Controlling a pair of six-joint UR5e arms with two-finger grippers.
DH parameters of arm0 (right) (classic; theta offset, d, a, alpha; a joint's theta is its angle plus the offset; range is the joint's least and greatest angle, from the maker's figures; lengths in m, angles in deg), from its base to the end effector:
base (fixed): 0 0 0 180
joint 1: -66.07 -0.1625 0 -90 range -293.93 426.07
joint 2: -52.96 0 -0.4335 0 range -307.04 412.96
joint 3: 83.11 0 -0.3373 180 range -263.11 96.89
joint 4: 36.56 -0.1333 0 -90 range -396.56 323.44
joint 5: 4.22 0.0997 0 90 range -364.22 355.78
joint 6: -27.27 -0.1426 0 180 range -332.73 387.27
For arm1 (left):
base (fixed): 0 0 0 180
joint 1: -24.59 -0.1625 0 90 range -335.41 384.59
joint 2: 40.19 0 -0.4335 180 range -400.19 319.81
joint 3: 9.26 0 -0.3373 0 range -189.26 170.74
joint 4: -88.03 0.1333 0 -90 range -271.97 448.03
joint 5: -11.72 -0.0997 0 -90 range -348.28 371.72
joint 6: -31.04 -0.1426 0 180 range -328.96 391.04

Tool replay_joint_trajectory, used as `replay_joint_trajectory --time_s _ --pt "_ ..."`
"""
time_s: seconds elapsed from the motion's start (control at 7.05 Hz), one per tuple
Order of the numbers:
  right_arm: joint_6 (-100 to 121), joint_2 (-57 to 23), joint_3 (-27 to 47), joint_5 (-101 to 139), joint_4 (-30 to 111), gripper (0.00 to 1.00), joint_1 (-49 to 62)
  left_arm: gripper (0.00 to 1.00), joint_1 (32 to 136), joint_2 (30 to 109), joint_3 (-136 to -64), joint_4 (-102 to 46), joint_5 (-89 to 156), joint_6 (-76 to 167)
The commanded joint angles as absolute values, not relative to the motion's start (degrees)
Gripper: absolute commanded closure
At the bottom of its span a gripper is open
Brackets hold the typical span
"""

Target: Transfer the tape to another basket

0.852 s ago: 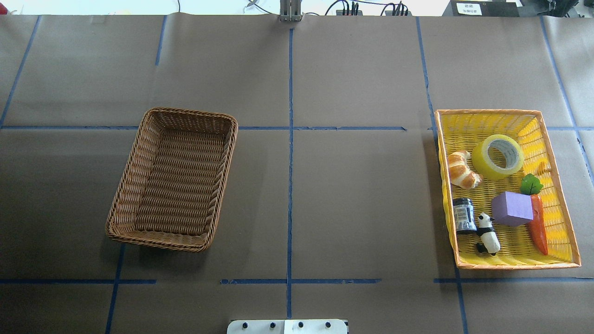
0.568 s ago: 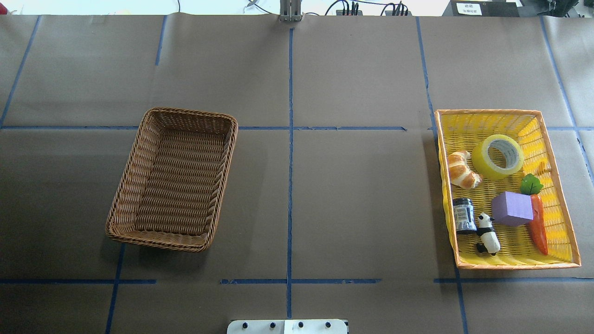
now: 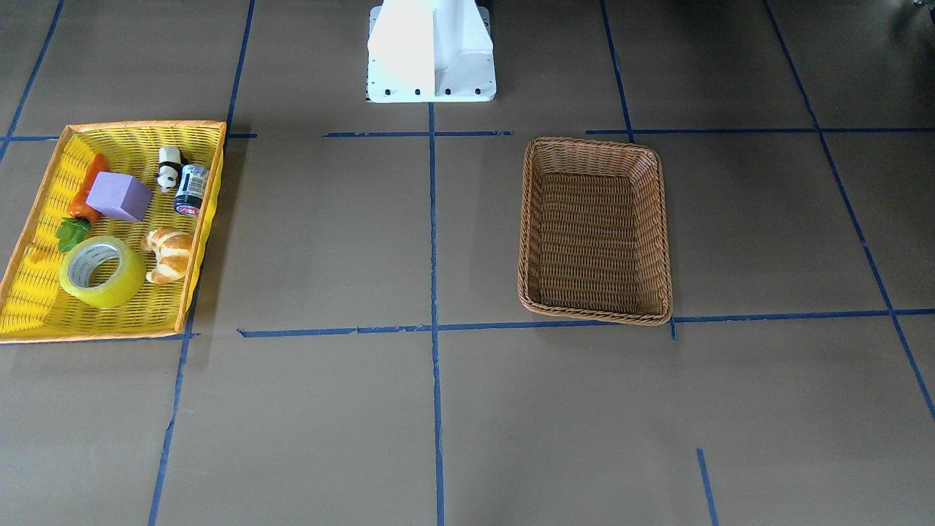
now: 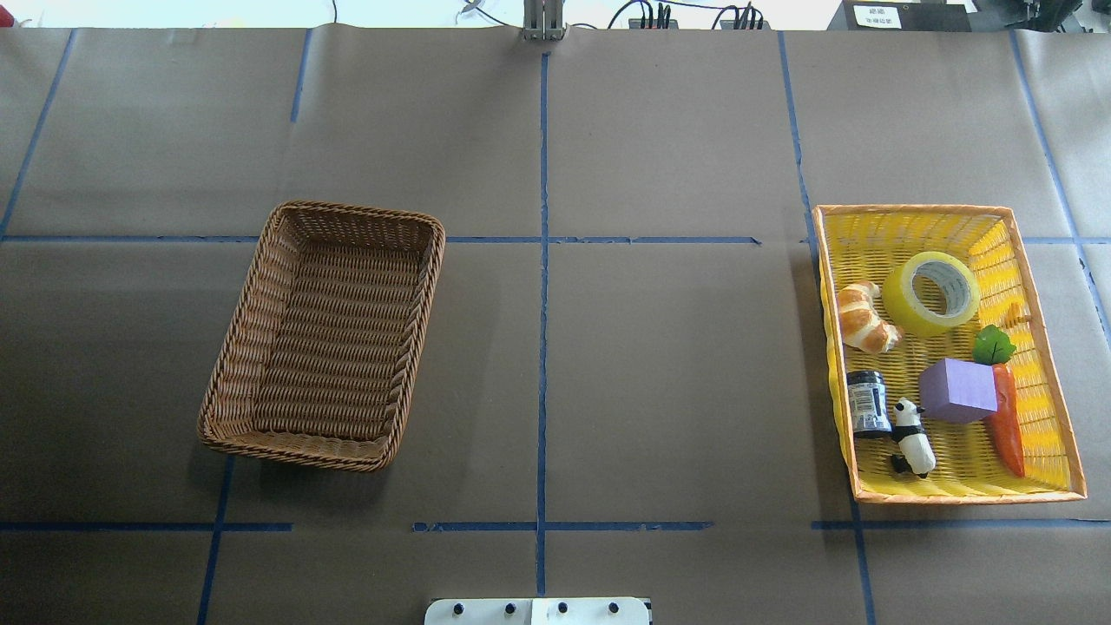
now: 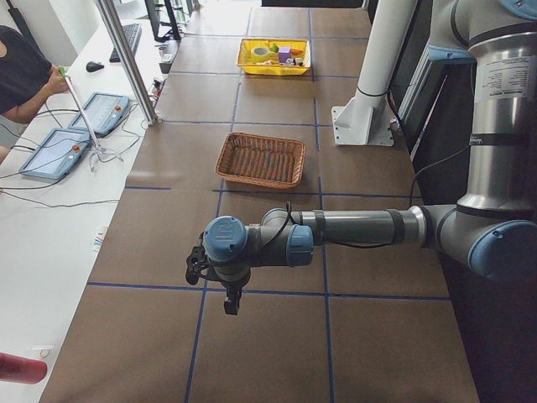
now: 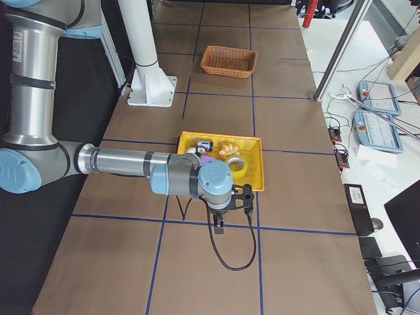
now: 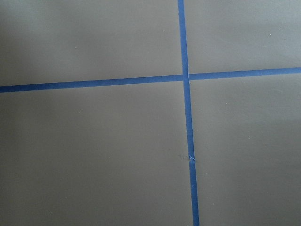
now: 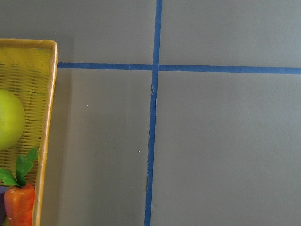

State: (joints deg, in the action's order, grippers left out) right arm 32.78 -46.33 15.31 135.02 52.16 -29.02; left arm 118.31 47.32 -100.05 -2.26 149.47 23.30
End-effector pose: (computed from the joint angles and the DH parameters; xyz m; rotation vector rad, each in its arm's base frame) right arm 0.0578 -0.3640 0.6878 0.0861 -0.8551 -0.0099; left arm -0.0547 -0.4130 0.7039 0.0602 0.8316 0.0558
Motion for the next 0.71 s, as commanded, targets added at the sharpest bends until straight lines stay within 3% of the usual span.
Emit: replay_joint_trajectory --time_s 0.0,0.57 --pt "32.72 -46.27 15.32 135.00 51.95 0.00 -29.02 0.00 118.28 47.35 -100.05 -2.32 149.44 23.30" --pt "32.63 -45.65 16.02 135.26 52.12 0.00 -28.94 0.00 118.28 47.35 -100.14 -2.32 149.36 23.13"
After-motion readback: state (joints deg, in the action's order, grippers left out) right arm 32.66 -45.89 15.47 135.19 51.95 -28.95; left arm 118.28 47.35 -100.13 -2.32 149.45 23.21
